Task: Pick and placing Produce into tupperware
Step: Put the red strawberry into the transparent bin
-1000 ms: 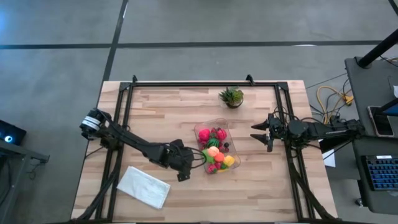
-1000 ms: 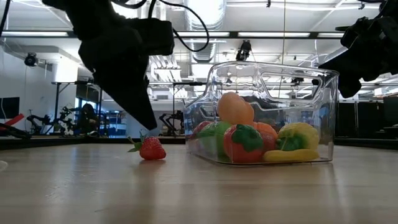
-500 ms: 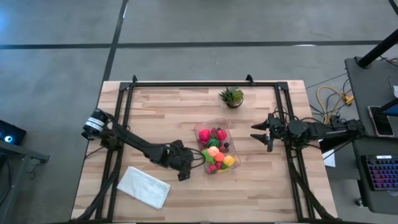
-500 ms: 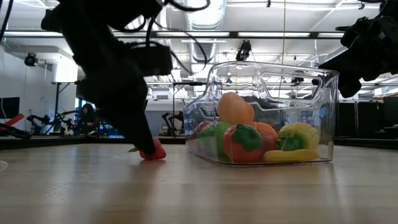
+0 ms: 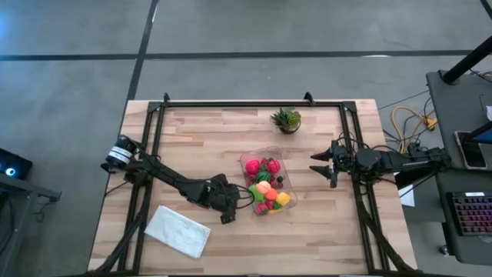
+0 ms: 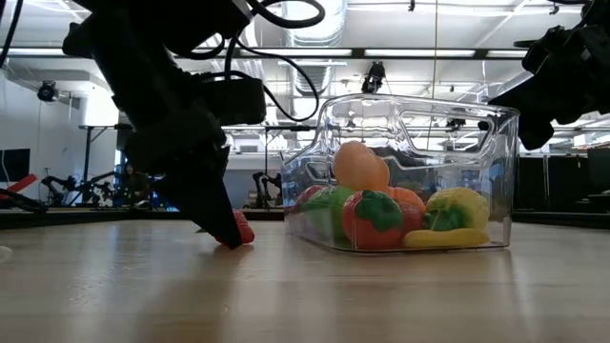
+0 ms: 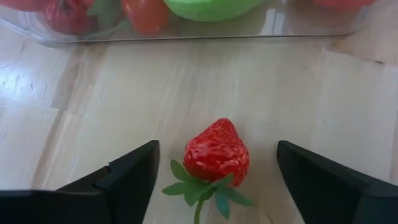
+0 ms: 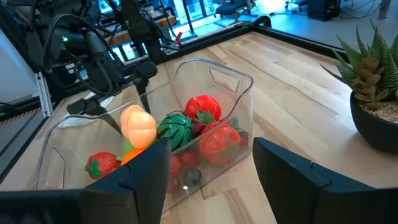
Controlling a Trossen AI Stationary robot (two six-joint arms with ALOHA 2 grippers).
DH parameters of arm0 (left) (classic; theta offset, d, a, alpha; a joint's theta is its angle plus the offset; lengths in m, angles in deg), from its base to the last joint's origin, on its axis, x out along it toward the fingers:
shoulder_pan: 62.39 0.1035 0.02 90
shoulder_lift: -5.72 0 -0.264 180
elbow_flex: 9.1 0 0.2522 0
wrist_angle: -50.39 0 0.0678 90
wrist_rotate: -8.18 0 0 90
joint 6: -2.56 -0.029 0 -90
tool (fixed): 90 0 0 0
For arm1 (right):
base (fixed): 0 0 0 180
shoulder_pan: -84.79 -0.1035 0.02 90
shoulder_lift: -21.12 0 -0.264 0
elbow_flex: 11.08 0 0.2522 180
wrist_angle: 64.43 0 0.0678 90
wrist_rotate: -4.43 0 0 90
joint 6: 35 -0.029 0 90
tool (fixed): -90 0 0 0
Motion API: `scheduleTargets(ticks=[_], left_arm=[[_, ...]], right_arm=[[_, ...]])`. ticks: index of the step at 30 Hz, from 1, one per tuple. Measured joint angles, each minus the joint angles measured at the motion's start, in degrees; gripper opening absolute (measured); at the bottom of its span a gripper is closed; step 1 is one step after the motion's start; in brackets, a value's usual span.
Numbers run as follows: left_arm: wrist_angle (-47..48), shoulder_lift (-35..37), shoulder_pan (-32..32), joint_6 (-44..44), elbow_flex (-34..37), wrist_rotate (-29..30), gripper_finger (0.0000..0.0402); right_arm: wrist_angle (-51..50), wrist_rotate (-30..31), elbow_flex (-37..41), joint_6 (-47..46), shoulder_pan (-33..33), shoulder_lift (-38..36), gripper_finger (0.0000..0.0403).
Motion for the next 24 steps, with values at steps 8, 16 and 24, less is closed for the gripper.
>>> scheduleTargets(ticks=[8, 16, 24], left_arm=[[0.12, 0.00, 0.07, 0.19, 0.04, -0.19, 0.0212], [0.60, 0.26, 0.39, 2.82, -0.56, -1.67, 0.0118], [1.67, 4.26, 0.37, 2.83, -5.66, 0.54, 0.0116]], right_arm=[[0.00, 0.00, 0.00, 0.01, 0.01, 0.00, 0.0219], [0.00, 0.00, 0.00, 0.01, 0.00, 0.00, 0.0219], [0.01, 0.00, 0.00, 0.00, 0.01, 0.00, 0.0219]])
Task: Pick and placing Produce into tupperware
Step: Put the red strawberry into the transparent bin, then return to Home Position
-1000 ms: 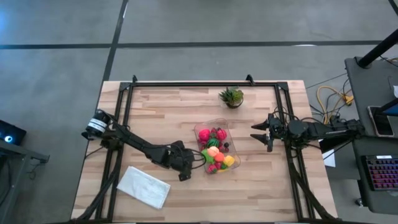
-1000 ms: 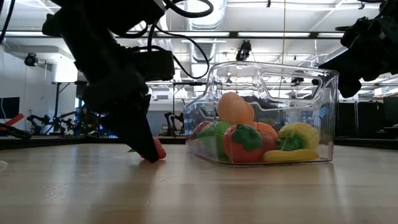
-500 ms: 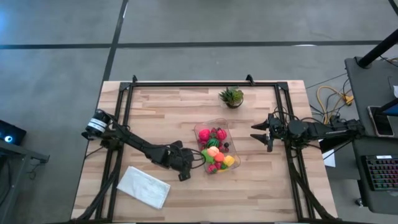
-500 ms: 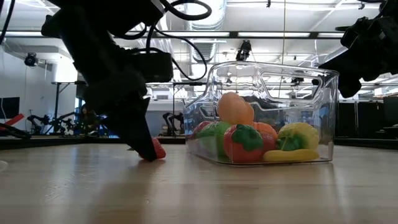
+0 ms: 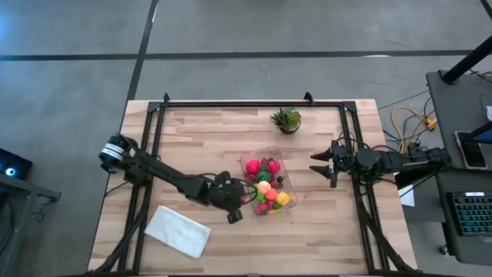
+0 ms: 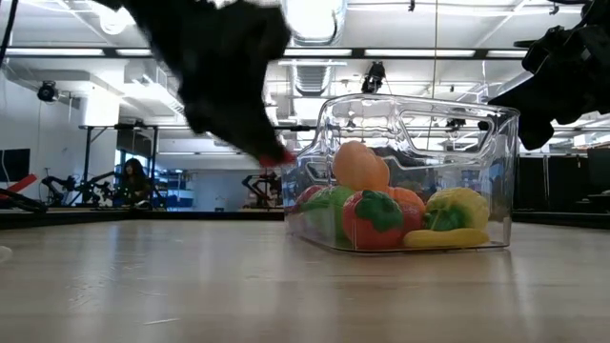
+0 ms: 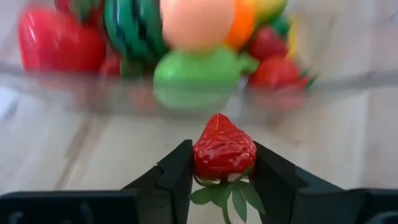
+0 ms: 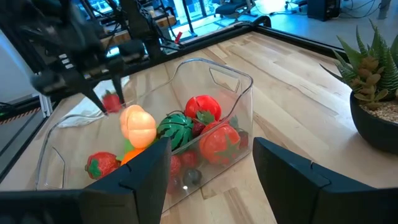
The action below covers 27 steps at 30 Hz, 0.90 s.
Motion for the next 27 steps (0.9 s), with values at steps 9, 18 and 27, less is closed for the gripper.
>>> scheduleTargets(ticks=[9, 18, 27], left_arm=[[-2.74, 3.83, -0.04, 0.01, -8.59, 5.20, 0.0121], [-9.81, -0.93, 6.40, 13.61, -11.77, 5.75, 0.0145], [-11.90, -0.50, 8.41, 21.03, -11.69, 4.10, 0.0282]], right_arm=[[-0.03, 0.00, 0.00, 0.00, 0.00, 0.00, 0.0219], [0.00, 0.00, 0.00, 0.00, -0.01, -0.04, 0.0219], [0.01, 0.00, 0.00, -0.01, -0.01, 0.00, 0.0219]])
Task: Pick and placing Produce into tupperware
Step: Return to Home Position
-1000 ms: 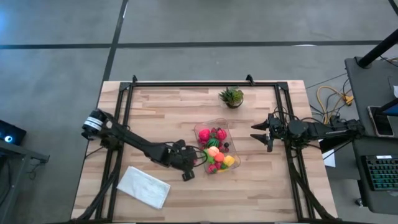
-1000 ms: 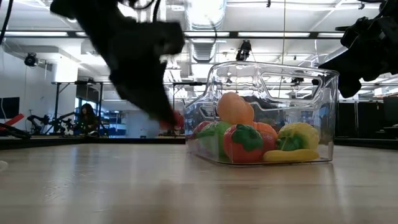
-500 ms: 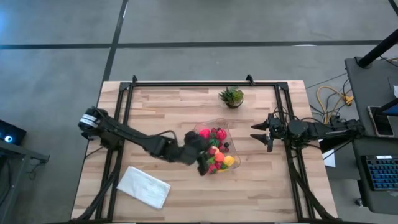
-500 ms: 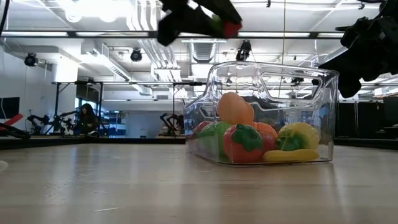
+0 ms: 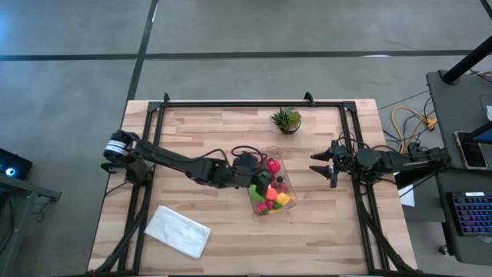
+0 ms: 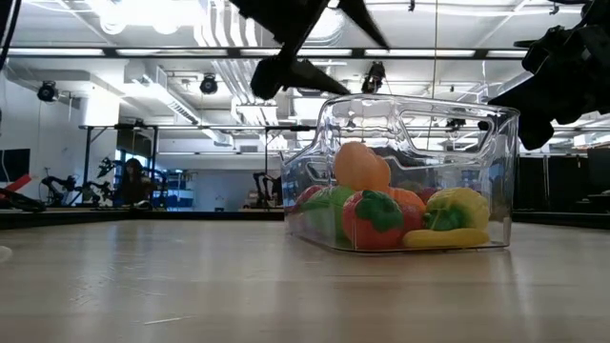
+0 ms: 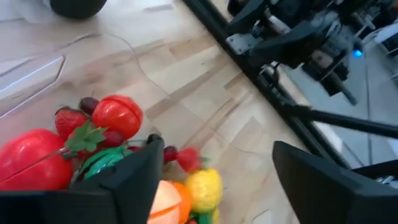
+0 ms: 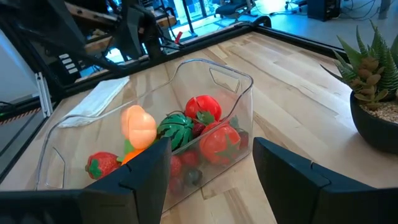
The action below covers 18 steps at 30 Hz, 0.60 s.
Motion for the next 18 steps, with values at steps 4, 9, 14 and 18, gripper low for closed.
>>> scheduleTargets(ticks=[4, 9, 14, 18], left_arm=[[-2.20, 1.20, 0.00, 0.02, -0.99, 0.02, 0.0311], [-0.87, 6.40, 0.01, -1.51, -2.51, -0.47, 0.0314], [2.62, 13.20, -2.08, -8.41, -1.19, -4.07, 0.0315], [2.63, 17.95, -4.35, -15.01, 0.50, -3.29, 0.0315]], right_arm=[[-0.02, 0.00, 0.00, 0.02, 0.00, 0.00, 0.0219], [-0.03, 0.00, 0.00, 0.00, 0.01, 0.00, 0.0219], [-0.02, 0.00, 0.00, 0.00, 0.01, 0.00, 0.0219], [-0.02, 0.00, 0.00, 0.00, -0.01, 0.00, 0.0219]])
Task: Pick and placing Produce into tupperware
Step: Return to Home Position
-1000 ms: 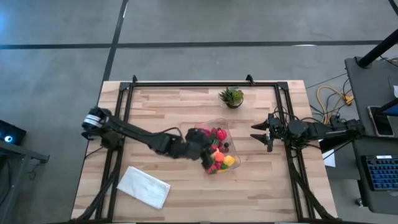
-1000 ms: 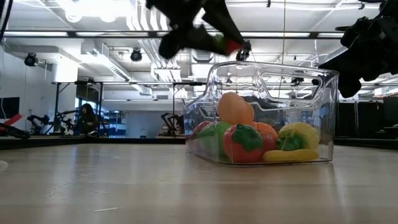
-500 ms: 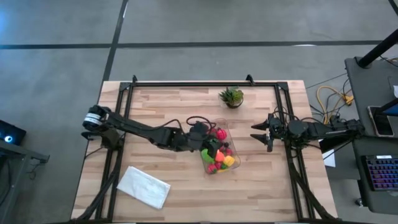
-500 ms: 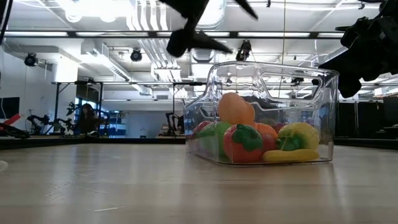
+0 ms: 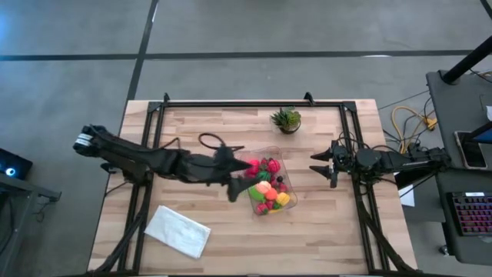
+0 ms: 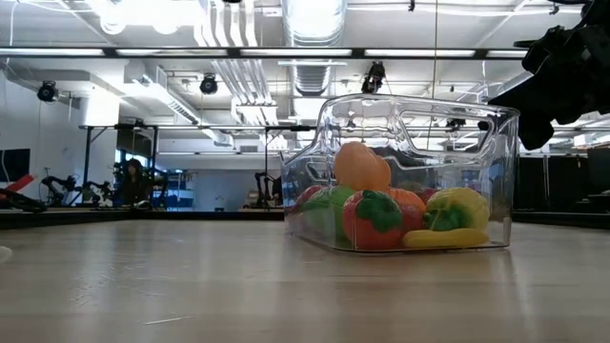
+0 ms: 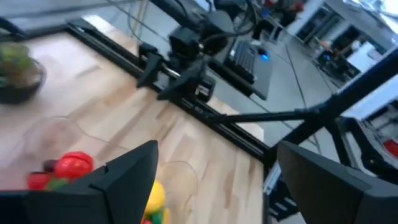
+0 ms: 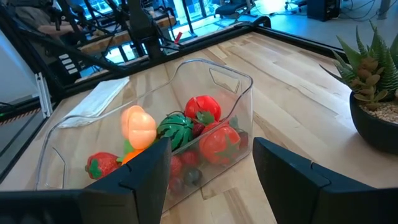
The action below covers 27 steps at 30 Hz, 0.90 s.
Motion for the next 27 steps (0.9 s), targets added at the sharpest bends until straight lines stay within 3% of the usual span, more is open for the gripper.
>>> scheduleTargets(ticks=[4, 7, 9, 13, 16, 21, 27], left_arm=[[-0.12, 4.91, 0.28, -0.92, 6.04, 2.02, 0.0315], [-7.23, 9.35, 1.60, -3.10, 14.10, 0.89, 0.0315], [-18.60, 12.57, 2.73, -6.83, 21.42, -5.67, 0.0315], [-49.34, 16.29, 7.44, -9.52, 37.05, -25.77, 0.0315], [-61.14, 17.87, 11.49, -9.49, 45.32, -30.80, 0.0315], [-57.82, 23.65, 16.53, -9.72, 51.67, -32.28, 0.0315], [-34.20, 37.09, 26.55, -11.04, 52.58, -35.24, 0.0315]], right_arm=[[0.00, 0.00, 0.00, 0.00, 0.01, 0.01, 0.0219], [-0.04, 0.00, 0.00, 0.00, 0.00, 0.00, 0.0219], [-0.01, 0.00, 0.00, 0.00, 0.02, 0.00, 0.0219], [-0.01, 0.00, 0.00, 0.00, 0.00, 0.00, 0.0219], [0.04, 0.00, 0.00, 0.00, 0.01, 0.02, 0.0219], [0.00, 0.00, 0.00, 0.00, 0.02, 0.00, 0.0219], [0.02, 0.00, 0.00, 0.02, 0.02, 0.00, 0.0219]])
